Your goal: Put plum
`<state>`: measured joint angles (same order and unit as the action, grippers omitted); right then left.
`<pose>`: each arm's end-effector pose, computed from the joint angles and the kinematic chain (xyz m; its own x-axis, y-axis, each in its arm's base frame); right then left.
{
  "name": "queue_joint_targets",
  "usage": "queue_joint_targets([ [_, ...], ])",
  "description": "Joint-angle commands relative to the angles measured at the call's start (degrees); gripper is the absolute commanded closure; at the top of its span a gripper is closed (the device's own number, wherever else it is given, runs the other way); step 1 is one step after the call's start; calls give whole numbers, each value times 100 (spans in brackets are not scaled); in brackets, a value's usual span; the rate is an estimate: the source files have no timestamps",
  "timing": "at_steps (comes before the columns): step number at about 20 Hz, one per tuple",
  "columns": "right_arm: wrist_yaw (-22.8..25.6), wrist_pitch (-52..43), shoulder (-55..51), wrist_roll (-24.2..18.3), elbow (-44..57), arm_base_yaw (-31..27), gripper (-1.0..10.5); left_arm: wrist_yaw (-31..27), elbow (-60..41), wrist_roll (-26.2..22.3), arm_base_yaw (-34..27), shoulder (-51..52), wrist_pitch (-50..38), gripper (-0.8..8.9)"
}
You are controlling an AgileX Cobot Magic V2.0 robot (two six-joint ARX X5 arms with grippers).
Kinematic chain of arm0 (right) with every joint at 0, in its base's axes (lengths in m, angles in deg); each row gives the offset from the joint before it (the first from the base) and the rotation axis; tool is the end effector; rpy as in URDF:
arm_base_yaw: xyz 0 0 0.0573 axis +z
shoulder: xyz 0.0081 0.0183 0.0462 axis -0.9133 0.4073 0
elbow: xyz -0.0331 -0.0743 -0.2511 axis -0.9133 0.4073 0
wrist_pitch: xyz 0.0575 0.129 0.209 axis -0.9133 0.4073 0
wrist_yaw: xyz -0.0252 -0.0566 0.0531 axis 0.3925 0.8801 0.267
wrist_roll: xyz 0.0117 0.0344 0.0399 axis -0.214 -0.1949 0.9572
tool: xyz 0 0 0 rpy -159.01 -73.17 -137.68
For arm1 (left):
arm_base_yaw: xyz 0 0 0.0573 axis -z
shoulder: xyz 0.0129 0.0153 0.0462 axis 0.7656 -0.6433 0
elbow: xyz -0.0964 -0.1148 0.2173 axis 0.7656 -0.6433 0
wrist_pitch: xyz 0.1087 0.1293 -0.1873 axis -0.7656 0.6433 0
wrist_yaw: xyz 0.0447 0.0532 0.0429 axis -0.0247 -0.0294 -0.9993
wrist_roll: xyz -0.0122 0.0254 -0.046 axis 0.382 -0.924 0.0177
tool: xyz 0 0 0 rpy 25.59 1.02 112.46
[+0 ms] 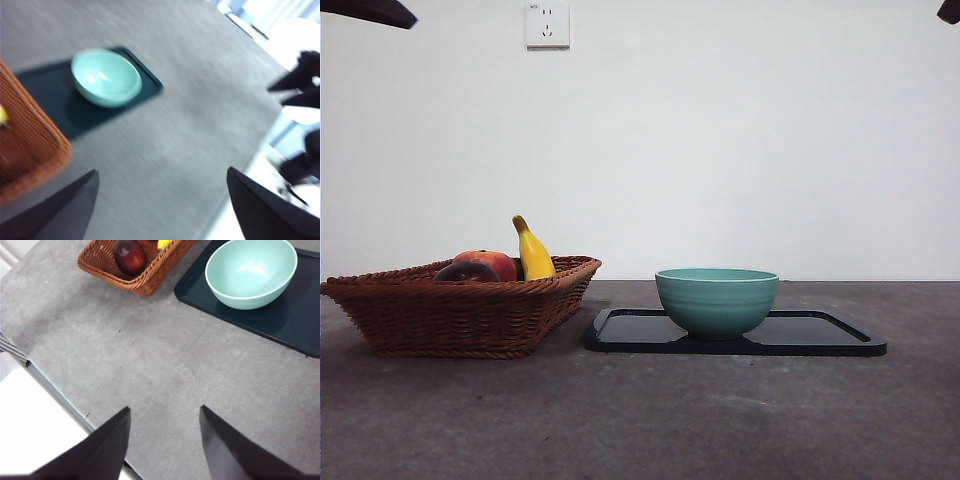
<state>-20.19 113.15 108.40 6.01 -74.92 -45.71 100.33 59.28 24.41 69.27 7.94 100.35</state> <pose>0.0996 0.0507 0.2948 0.4739 0.6564 -0.5870 -0.5804 0.7341 0.3524 0.1390 -0.0676 0.3288 0.4050 -0.7921 -0.4567 0.7261 0.5822 -0.3658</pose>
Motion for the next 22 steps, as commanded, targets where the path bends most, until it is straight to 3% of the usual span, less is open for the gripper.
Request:
queue_joint_targets([
  [1,-13,-72,22,-63,-20,31,726,72,72,-282,33,0,341,412],
  [16,-13,-55,22,-15,-20,31,726,72,72,-358,33,-2,459,412],
  [22,509,-699,275,990,-197,22,724,72,72,-358,33,-2,457,412],
])
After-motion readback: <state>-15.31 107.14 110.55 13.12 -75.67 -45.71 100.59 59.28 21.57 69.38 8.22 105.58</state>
